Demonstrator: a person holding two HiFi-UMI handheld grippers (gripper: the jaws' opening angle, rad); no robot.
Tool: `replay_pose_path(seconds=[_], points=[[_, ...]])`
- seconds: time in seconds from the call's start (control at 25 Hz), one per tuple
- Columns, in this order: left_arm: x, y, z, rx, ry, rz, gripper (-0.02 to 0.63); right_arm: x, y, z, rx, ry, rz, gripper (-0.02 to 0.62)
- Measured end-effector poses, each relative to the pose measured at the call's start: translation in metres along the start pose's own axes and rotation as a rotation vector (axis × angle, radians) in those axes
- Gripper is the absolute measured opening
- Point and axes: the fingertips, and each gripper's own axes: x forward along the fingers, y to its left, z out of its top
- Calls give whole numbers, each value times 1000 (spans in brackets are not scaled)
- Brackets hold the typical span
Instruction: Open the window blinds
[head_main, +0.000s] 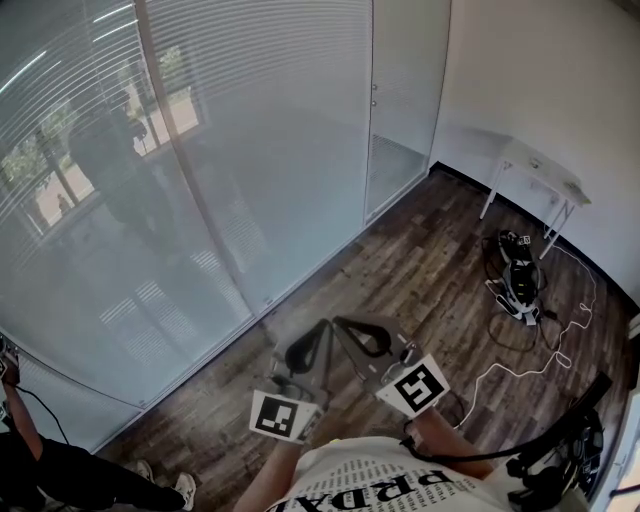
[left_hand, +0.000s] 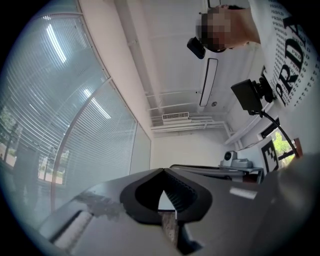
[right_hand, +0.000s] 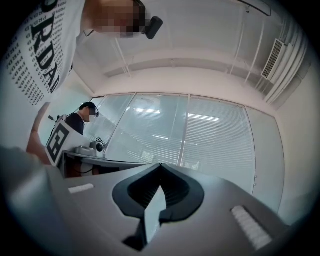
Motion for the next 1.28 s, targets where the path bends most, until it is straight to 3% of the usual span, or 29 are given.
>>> replay_pose_path(seconds=[0.28, 0.48, 0.72, 0.92, 1.04, 1.28], points=[[4, 7, -16, -39, 7, -25, -11, 8, -9, -15, 21, 20, -18, 8], [23, 16, -27, -19, 15, -3, -9, 14, -29, -28, 23, 30, -17, 8], [78, 34, -32, 10, 50, -8, -9, 30, -85, -33, 51, 21, -19, 8], [110, 45, -55, -1, 72, 4, -10, 33, -116, -71, 48, 115, 3, 8], [137, 57, -68, 35, 110, -1, -9, 42, -146, -79, 81, 111, 5, 8], [189, 71, -90, 12, 133, 0, -10, 50, -199, -103, 119, 126, 12, 8]])
